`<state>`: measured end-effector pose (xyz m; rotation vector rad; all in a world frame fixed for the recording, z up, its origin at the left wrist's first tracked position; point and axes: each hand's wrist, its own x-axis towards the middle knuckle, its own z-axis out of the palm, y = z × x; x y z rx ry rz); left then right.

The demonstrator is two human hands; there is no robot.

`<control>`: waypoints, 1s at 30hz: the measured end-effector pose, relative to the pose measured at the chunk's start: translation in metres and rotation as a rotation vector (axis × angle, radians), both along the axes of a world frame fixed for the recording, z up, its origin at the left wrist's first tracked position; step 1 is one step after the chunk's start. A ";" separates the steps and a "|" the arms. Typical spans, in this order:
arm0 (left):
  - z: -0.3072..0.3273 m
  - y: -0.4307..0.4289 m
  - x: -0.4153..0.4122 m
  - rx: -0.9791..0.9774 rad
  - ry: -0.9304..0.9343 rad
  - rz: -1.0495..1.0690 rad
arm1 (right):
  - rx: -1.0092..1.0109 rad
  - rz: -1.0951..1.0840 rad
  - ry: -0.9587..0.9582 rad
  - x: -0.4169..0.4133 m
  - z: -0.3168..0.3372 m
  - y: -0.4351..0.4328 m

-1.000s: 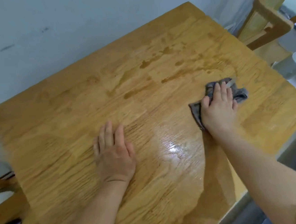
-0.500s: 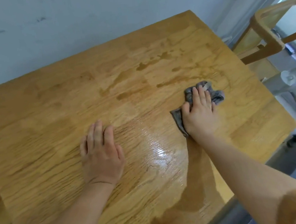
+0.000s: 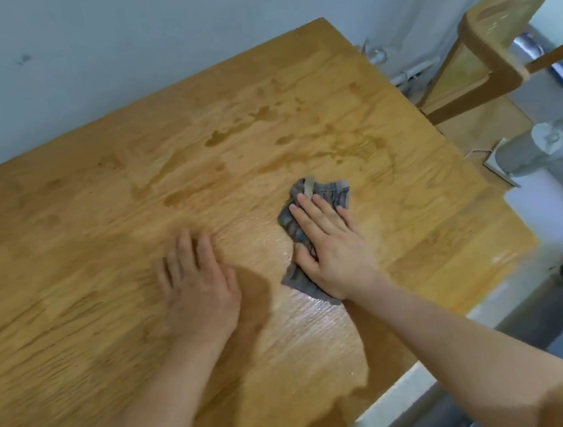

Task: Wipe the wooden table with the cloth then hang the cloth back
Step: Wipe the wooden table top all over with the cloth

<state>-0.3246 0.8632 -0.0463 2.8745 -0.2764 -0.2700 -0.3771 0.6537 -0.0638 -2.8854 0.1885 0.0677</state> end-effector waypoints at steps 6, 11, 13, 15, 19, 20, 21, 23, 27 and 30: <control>-0.014 -0.114 -0.040 -0.012 0.034 -0.287 | -0.025 -0.550 0.013 0.016 0.006 -0.135; -0.020 -0.120 -0.044 -0.035 -0.081 -0.231 | 0.041 -0.523 -0.054 -0.008 -0.002 -0.062; -0.020 -0.120 -0.046 -0.014 -0.079 -0.231 | 0.045 -0.221 -0.052 -0.033 -0.003 -0.031; -0.020 -0.121 -0.045 0.002 -0.096 -0.234 | 0.038 0.021 -0.052 -0.032 -0.002 -0.060; -0.020 -0.122 -0.044 0.007 -0.110 -0.207 | -0.057 -0.279 -0.062 0.019 -0.005 -0.169; -0.020 -0.123 -0.045 0.007 -0.110 -0.207 | -0.052 -0.413 -0.043 0.031 -0.004 -0.190; -0.019 -0.123 -0.045 0.004 -0.105 -0.211 | -0.054 -0.514 -0.028 0.040 -0.003 -0.202; -0.019 -0.124 -0.043 0.006 -0.106 -0.204 | -0.043 -0.622 -0.035 0.051 -0.002 -0.193; -0.018 -0.125 -0.045 0.020 -0.125 -0.195 | 0.011 -0.426 -0.047 0.006 -0.001 -0.090; -0.017 -0.126 -0.046 0.028 -0.131 -0.192 | 0.069 -0.090 -0.034 -0.041 0.005 -0.052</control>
